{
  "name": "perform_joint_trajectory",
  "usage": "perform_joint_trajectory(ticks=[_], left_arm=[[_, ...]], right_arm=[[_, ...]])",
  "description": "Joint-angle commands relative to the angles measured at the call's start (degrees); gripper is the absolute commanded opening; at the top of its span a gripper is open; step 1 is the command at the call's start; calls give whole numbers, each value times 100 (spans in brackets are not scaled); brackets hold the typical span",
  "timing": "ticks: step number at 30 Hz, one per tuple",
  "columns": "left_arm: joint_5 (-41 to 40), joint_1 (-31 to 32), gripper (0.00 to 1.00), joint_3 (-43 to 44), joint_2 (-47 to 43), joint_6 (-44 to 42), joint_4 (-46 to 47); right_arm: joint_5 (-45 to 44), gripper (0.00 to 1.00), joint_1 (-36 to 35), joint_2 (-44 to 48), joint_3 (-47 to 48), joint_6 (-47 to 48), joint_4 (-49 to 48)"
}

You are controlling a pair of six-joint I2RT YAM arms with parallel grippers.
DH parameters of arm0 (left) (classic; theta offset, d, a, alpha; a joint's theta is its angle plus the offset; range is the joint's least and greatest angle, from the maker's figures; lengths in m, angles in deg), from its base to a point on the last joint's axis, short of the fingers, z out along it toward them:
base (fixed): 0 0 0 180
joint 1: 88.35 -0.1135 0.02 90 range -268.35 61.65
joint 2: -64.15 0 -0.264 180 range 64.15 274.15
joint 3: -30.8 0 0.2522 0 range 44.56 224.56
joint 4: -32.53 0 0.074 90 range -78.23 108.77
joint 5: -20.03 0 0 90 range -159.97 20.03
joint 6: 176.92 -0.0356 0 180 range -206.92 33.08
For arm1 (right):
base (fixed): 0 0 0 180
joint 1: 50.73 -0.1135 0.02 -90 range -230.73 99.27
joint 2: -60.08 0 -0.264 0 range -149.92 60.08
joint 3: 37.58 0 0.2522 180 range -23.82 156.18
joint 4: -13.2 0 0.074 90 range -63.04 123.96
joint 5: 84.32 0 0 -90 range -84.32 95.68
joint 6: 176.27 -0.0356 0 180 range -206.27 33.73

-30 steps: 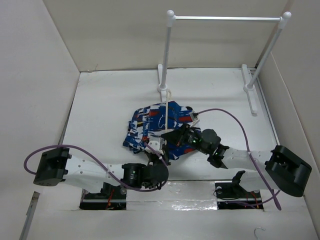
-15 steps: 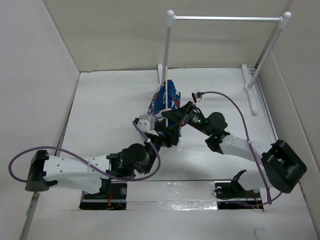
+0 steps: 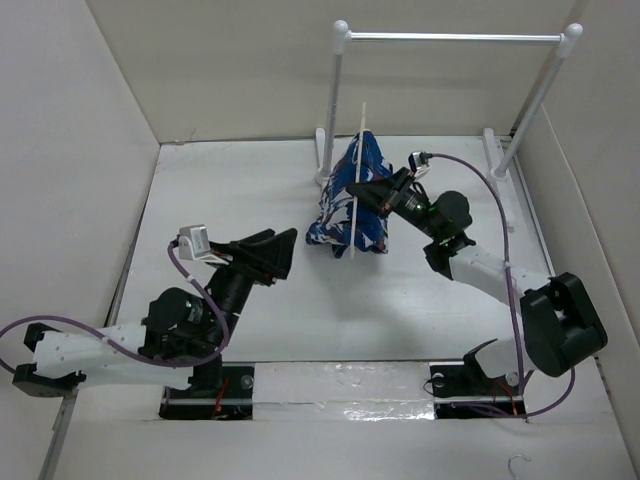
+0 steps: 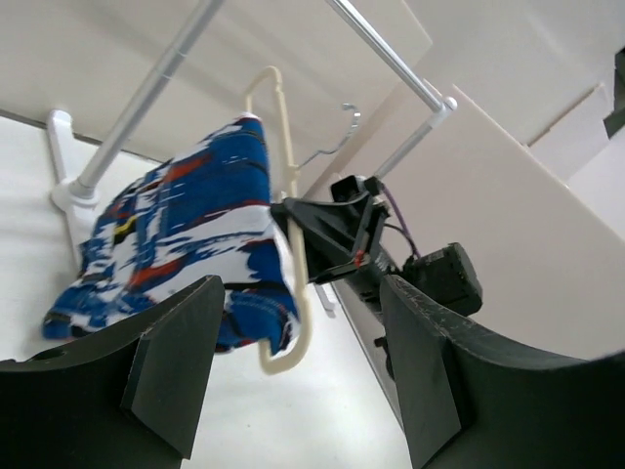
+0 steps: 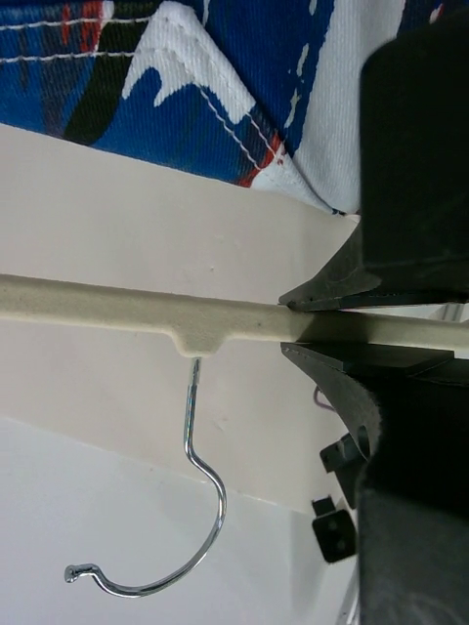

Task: Place the trousers on the hanger
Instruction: Place the hanger at the clothesline.

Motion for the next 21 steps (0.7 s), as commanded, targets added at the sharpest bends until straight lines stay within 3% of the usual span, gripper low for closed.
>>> perform_joint_trajectory(ticks=[1,10,21], left_arm=[[-327,-35,62,-32,-248,175,-510],[-609,-35,61,-383,-837,765,-1215],[-803,-35,61,-304,-784,1090,-1821]], right_arm=[[319,0,375,146,862,21,-841],[794,0,1361,-478,2655,390,574],[1155,0,2310,-1629,4220,144,1103]])
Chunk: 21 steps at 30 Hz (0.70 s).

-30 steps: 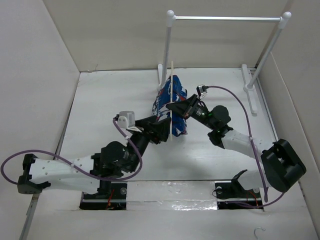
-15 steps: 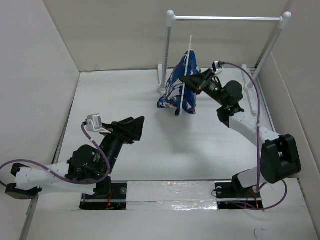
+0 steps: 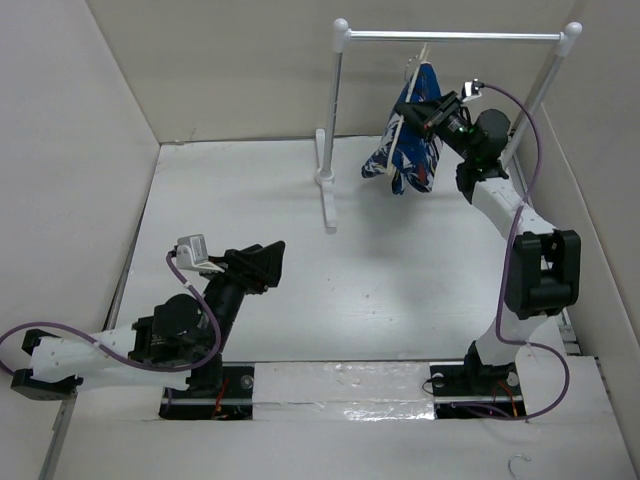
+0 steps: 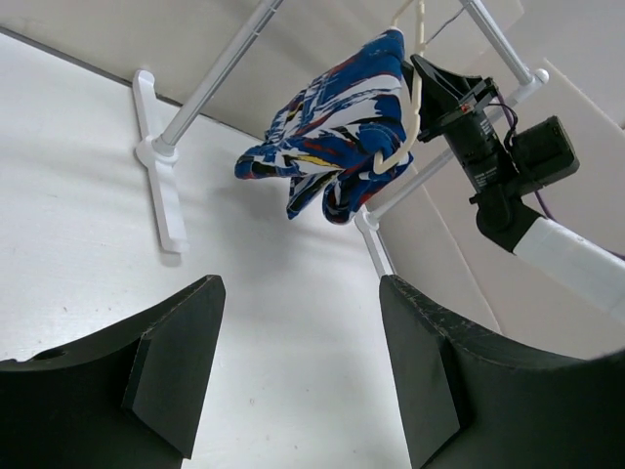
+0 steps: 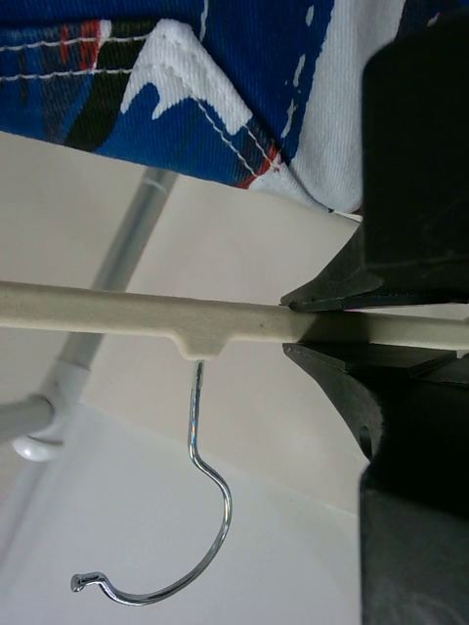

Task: Place the trousers on the hanger
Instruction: Place the hanger at the clothesline.

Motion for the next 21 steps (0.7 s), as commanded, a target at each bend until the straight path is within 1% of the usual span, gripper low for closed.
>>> perform_joint_trajectory(ticks=[1,3,7,11,16,19,21], left_arm=[[-156,-35,61,24,5,137,-116],[-173,-35,61,-3,-21,120,-107],[-235,-35,62,-47,-4,50,-37],[-323,-35,62,-108,101,208,-169],[-332,-35,62,-196,260,208,41],[-306,-35,62,-135,409,137,69],[-174,-35,62,-82,488,155,51]], right_arm=[[139,0,208,160,732,28,-657],[138,0,278,73,907,2,-612],[244,0,420,-252,1250,-366,-910],[332,0,534,-358,1391,-438,-1016],[384,0,675,-446,1444,-472,-990],[428,0,824,-674,1680,-552,-955],[516,0,877,-823,2005,-569,-876]])
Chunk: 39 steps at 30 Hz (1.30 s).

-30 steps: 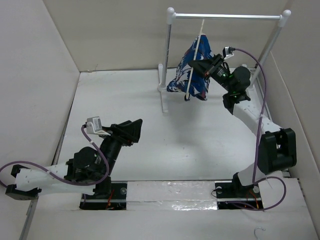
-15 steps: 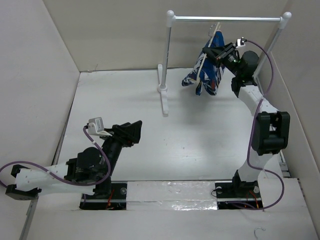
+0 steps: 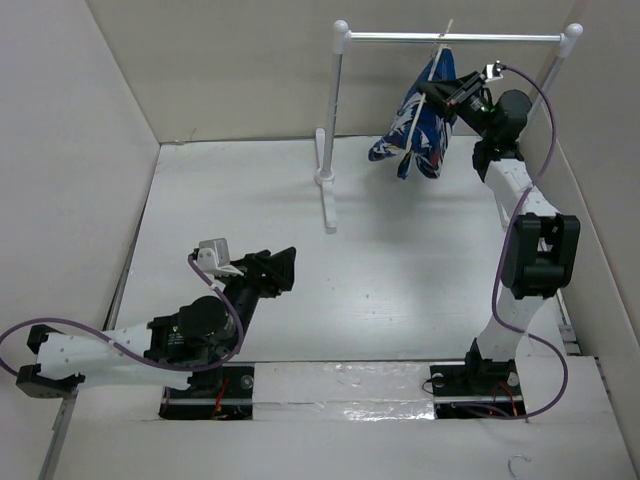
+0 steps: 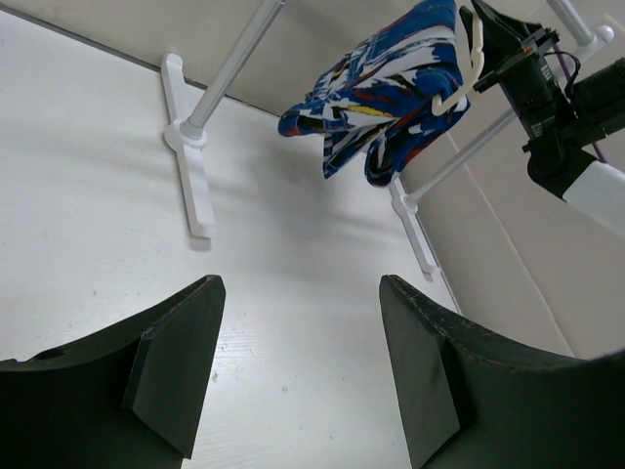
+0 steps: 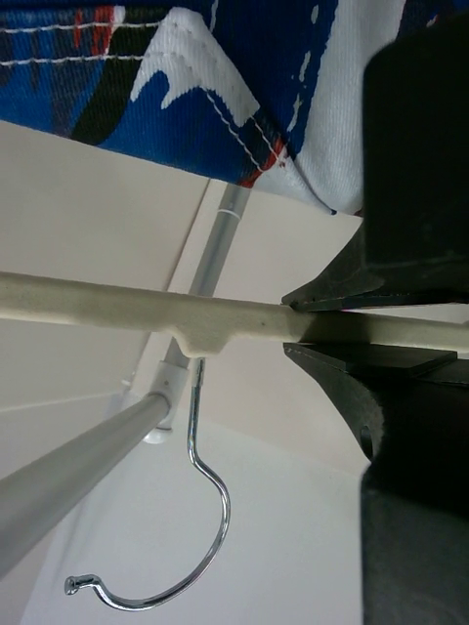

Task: Place the trousers on the hanger
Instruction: Place the hanger at the clothesline.

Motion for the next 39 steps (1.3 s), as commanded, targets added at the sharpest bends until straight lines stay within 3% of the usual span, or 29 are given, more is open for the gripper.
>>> perform_joint_trajectory(ticks=[1,12,16,21,22,24,25,26,27,33,39], left_arm=[[91,-35,62,88,114,-13,252],[311,-35,62,88,589,-207,806],[302,-35,62,88,659,-233,894],[320,-35,62,167,756,-224,885],[328,-35,62,167,765,-216,894],[337,-35,62,167,800,-242,946],[311,-35,62,176,818,-251,973],[320,-35,63,202,835,-251,973],[320,-35,63,229,896,-251,964],[249,-35,73,642,1169,-242,622],[548,-35,81,888,1406,-128,454]], right_arm=[[125,0,188,-124,867,-45,-1088],[283,0,294,-539,1194,-1,-991],[345,12,347,-591,930,-53,-1306],[433,11,452,-662,1009,-89,-1325],[450,16,452,-627,983,-89,-1386],[538,41,504,-565,843,-45,-1430],[556,64,505,-452,764,-19,-1465],[556,95,557,-373,659,60,-1483],[547,100,558,-293,449,121,-1475],[319,100,943,725,-395,1245,-720],[-199,100,1103,2104,-1977,2581,-25]])
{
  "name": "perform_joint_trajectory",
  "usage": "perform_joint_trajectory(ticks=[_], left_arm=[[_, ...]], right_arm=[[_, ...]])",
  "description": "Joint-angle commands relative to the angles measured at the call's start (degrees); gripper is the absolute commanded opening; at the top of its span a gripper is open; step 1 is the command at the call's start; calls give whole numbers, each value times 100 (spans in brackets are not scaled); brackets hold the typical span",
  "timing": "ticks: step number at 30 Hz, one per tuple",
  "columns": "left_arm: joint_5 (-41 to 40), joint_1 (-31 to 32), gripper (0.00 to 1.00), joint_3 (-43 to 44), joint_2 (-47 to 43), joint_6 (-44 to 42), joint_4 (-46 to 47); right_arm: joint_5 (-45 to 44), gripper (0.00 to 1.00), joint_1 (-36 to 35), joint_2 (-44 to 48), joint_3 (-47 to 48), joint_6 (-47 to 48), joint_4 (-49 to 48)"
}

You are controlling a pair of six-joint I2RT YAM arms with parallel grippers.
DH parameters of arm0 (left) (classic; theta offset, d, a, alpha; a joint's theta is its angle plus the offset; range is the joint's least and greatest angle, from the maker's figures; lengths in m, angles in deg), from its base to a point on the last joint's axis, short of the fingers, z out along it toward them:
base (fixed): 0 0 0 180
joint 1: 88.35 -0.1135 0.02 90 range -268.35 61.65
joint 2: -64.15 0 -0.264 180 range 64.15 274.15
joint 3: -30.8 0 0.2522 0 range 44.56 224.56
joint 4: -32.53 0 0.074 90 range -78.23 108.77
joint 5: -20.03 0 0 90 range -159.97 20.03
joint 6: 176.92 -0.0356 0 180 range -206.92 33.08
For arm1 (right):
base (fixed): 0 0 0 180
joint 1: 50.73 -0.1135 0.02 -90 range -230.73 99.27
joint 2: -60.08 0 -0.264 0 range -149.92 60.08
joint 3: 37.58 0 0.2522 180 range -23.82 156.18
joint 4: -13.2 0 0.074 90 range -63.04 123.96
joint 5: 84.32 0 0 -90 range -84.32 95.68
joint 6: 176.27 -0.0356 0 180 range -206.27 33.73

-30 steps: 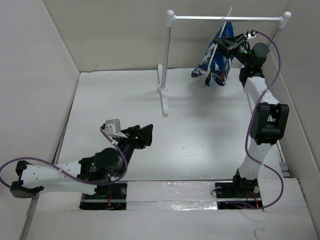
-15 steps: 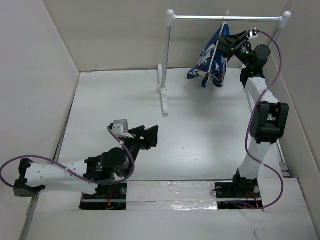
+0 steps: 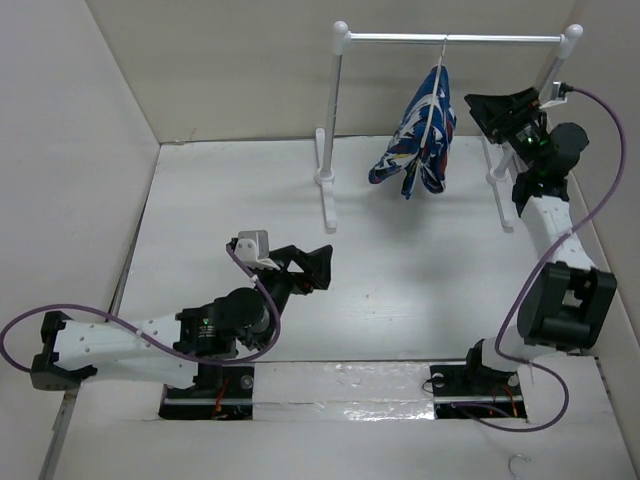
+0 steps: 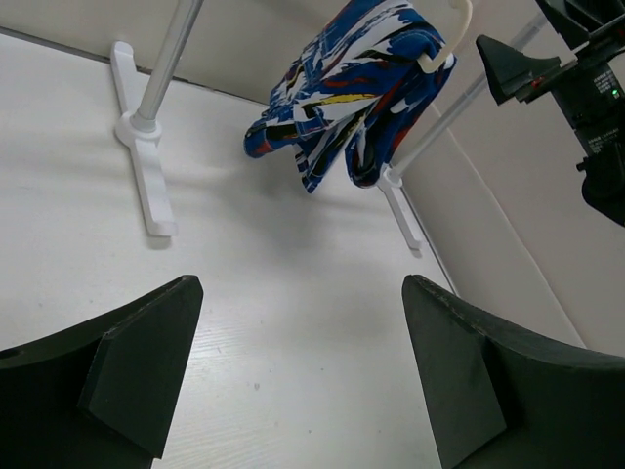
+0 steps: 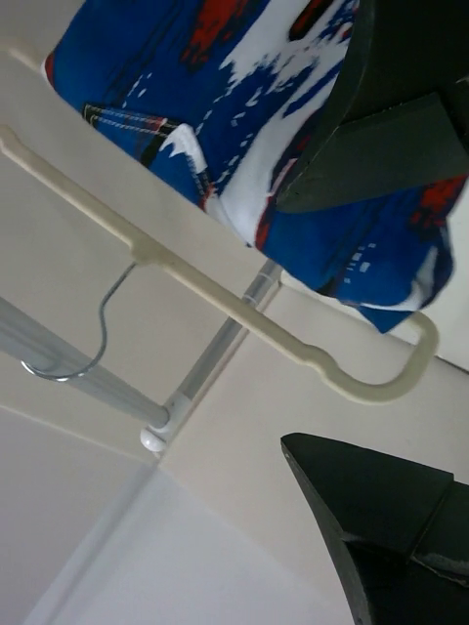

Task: Place the trousers on the hanger
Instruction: Reset both arms

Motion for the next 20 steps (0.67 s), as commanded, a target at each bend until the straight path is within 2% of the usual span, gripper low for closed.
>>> perform_joint_trajectory(ticks=[1,3,4,6,7,8,10,11,14,16,20], left_arm=[[242,-35,82,263,113,38,48],[366,-35,84,254,261,108,74],[366,-35,85,263,306,222,-82],[330,-35,86,307,428,451,-311],[357,-35,87,298,464,617,-565],[313,-35,87,290,490,810,-793],[295,-35,87,202,526,1327,-1285],[304,-35,87,28,526,1496,-1375],[480,-35,87,-412,456,1926,-1393],[593,-35,87,-571,420,2016,-1298],[674,-35,87,-477,534,2016,-1287]], right_arm=[[-318,100,5,1038,-708,1087,235],[-457,100,5,1620,-1610,1474,193],[-511,100,-64,2275,-1903,1658,305],[-703,100,-284,2990,-2622,2369,708],[-809,100,-380,3377,-2827,2659,1250],[-941,100,-581,4146,-3011,3210,1569],[-1336,100,-715,4889,-3459,3688,2576],[-1433,100,-715,5580,-3583,4030,2913],[-1723,100,-768,6732,-4190,4339,3698],[-1777,100,-820,7114,-4401,4551,4406],[-1769,100,-900,7257,-4394,5113,5061]])
